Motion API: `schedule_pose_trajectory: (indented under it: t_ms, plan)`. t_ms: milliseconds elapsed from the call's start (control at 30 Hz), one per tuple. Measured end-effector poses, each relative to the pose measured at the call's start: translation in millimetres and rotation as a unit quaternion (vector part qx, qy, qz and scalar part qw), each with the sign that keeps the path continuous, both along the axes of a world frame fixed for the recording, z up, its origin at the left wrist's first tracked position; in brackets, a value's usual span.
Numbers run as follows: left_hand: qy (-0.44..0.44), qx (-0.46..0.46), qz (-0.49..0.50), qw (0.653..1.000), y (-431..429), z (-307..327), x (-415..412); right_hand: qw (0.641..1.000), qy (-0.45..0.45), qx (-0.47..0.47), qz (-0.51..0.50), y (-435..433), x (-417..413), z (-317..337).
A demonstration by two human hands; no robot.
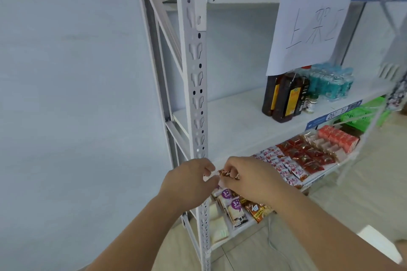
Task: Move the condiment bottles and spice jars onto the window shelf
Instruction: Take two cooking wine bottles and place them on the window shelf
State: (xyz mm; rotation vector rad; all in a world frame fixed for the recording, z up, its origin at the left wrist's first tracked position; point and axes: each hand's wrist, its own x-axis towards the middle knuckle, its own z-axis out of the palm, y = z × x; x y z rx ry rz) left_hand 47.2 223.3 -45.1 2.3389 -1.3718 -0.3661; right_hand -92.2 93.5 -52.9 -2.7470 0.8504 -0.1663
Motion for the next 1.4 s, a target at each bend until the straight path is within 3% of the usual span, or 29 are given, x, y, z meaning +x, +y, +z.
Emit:
schedule_pose_trajectory:
  t_ms: [233, 567, 833, 1067, 1400]
  plan:
    - [0.023, 0.003, -0.036, 0.999, -66.1, -3.0, -12.1, 0.999, -0.016, 0.01, -0.039, -76.0, -13.0, 1.2]
    - [0.055, -0.031, 0.038, 0.997, -198.5, -9.5, -25.7, 0.998, -0.05, 0.032, -0.022, -212.1, -26.9, 1.2]
    - [0.144, -0.104, 0.098, 0.979, -333.7, -4.2, -64.2, 0.981, -0.15, 0.107, -0.058, -341.8, -64.6, 4.4]
    - [0.222, -0.129, 0.126, 0.958, -400.9, -17.2, -82.8, 0.948, -0.254, 0.17, -0.091, -403.4, -71.8, 7.6]
    - [0.217, -0.187, 0.123, 0.95, -463.6, -13.2, -68.8, 0.913, -0.244, 0.326, -0.033, -434.5, -72.9, -0.4]
